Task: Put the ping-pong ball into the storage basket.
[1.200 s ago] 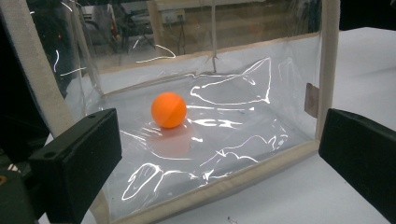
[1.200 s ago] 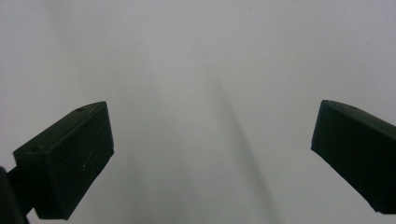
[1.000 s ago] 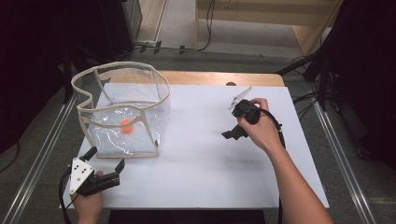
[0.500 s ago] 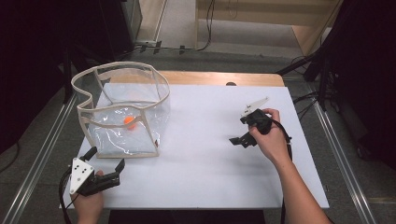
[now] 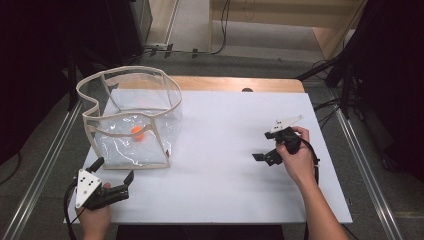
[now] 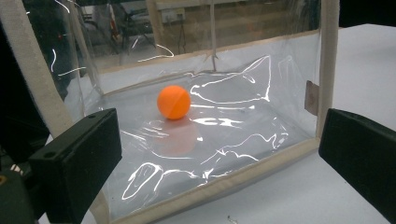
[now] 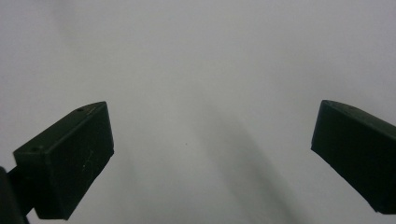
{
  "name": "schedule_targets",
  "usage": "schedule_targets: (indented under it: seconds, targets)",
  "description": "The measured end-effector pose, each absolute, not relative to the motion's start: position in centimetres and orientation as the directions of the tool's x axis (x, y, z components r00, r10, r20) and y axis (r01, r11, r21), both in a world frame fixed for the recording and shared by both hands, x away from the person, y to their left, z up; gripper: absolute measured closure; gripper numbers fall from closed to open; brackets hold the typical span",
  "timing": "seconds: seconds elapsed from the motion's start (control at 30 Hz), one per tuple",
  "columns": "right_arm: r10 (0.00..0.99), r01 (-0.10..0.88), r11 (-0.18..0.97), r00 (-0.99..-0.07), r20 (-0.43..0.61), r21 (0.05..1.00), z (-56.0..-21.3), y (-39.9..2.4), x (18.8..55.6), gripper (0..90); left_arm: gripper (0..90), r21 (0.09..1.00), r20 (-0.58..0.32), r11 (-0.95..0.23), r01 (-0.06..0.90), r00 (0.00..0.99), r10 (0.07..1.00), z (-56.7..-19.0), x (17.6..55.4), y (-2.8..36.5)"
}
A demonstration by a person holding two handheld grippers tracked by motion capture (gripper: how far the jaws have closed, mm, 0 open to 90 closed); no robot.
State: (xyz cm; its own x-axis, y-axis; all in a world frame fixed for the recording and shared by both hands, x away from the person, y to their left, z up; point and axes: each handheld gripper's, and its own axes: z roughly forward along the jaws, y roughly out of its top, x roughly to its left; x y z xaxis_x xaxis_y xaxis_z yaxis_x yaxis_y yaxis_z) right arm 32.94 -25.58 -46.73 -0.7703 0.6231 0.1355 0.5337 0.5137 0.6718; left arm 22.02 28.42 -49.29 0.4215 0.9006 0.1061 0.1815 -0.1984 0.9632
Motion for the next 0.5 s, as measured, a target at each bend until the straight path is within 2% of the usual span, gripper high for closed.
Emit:
schedule_targets:
  seconds: [0.5]
  targets:
    - [0.68, 0.543, 0.425, -0.72, 0.14, 0.725, -48.3, -28.8, 30.0, 0.0, 0.0, 0.961, 0.117, -0.21, 0.182, 0.421, 0.899, -49.3, 22.0, 28.4]
